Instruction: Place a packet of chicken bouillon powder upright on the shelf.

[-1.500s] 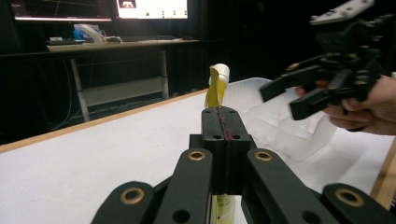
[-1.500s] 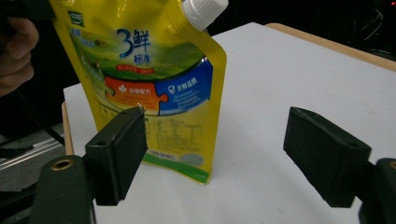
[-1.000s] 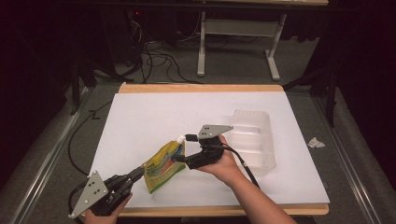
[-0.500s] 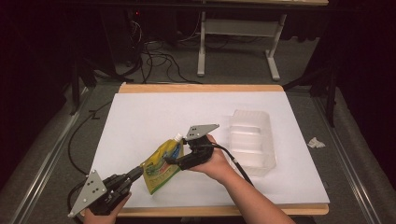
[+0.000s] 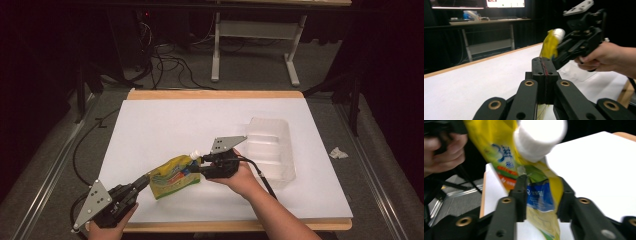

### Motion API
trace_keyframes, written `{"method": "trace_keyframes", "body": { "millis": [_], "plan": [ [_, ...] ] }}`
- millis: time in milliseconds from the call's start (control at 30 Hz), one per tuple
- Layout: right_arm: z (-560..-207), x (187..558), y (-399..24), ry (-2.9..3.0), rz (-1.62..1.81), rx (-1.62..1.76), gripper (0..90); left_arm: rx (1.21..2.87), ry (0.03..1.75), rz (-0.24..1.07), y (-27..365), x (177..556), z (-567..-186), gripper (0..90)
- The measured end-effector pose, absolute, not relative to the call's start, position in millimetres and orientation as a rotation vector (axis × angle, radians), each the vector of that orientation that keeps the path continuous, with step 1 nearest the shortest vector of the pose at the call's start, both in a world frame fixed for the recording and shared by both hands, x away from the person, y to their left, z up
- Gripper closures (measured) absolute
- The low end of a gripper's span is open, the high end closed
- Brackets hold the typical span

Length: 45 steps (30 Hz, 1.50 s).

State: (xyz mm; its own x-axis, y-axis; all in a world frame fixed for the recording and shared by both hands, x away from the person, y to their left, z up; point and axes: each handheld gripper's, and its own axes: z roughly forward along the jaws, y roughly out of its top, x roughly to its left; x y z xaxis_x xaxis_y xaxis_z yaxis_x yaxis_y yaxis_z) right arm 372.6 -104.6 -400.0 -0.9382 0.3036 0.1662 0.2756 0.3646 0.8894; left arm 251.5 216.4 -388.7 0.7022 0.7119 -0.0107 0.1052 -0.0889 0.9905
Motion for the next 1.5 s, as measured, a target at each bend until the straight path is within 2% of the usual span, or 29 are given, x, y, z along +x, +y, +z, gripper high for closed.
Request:
{"method": "trace_keyframes", "body": {
  "millis": [200,233,467,533,567,700,1200,1500],
  "plan": [
    [-399,362,-99,2.617,1.658,0.457,70.7,1.598,0.720,0.584,219,256,-391,90.0],
    [-399,360,-96,2.601,1.642,0.440,76.2,1.592,0.729,0.584,220,256,-391,90.0],
    [-401,358,-92,2.601,1.643,0.389,86.4,1.579,0.761,0.590,223,259,-393,90.0],
    [-400,355,-91,2.590,1.628,0.366,87.4,1.566,0.789,0.617,224,260,-394,79.9],
    [-400,355,-91,2.590,1.628,0.366,87.4,1.562,0.805,0.619,226,262,-395,79.9],
    [-399,353,-92,2.582,1.614,0.383,87.8,1.537,0.837,0.626,234,263,-396,64.1],
    [-387,347,-113,2.475,1.624,0.509,88.0,1.632,0.861,0.674,232,269,-405,55.9],
    [-374,340,-131,2.416,1.645,0.538,88.0,1.711,0.891,0.680,230,277,-415,43.6]
  ]
}}
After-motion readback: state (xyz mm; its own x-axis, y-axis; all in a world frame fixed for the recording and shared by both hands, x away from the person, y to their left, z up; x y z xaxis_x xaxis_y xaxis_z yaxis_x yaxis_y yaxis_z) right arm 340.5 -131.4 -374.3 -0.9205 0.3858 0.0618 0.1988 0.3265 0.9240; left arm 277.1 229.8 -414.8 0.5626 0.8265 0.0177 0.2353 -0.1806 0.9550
